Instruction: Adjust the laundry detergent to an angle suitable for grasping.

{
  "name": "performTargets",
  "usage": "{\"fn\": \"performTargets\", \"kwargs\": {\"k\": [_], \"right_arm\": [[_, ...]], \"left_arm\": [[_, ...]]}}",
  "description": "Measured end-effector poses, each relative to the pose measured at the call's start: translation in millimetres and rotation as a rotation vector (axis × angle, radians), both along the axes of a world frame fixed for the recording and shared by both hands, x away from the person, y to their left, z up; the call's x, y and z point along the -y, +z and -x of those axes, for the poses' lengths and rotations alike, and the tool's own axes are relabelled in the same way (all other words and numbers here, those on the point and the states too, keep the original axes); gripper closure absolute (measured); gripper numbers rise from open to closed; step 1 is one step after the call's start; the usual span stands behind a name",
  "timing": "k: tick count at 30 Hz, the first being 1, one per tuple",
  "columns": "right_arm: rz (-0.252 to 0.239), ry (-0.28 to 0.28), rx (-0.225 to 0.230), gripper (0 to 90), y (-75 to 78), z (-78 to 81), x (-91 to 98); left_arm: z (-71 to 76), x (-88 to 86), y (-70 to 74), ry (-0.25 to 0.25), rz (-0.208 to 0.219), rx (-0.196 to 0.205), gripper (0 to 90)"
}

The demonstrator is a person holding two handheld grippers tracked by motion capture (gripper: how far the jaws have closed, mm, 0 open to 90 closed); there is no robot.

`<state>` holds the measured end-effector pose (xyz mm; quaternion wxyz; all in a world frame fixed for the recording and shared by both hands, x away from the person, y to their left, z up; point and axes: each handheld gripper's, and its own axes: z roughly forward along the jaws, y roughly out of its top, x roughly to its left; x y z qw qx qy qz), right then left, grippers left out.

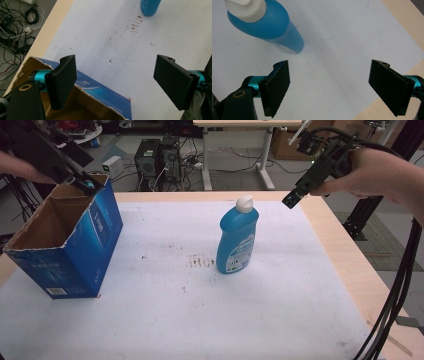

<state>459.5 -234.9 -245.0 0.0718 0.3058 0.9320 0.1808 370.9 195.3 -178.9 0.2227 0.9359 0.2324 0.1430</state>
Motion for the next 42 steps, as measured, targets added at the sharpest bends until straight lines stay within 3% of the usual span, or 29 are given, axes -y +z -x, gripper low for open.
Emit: {"fn": "performTargets", "kwargs": {"k": [7,15,27,31,42], "right_arm": [[-0.007,-0.004,0.002,16.5,0.4,-0.3,1.8],[-0.010,0.004,0.005,16.5,0.1,-0.5,1.7],[-0.019,0.008,0.013,16.4,0.5,-0.8,0.6],[-0.023,0.007,0.014,16.4,0.8,-1.0,1.5],[-0.026,0.002,0.019,16.4,1.6,-0.7,2.9]], "left_arm": [[-1.3,12.1,-6.1,-0.018,0.027,0.004,19.0],[-3.7,37.7,-19.8,-0.068,0.076,-0.008,19.0],[-9.3,94.2,-60.2,-0.127,0.146,-0.025,19.0],[-11.4,110.9,-71.8,-0.129,0.176,-0.030,19.0],[-19.5,147.8,-99.6,-0.117,0.196,-0.041,19.0]]}}
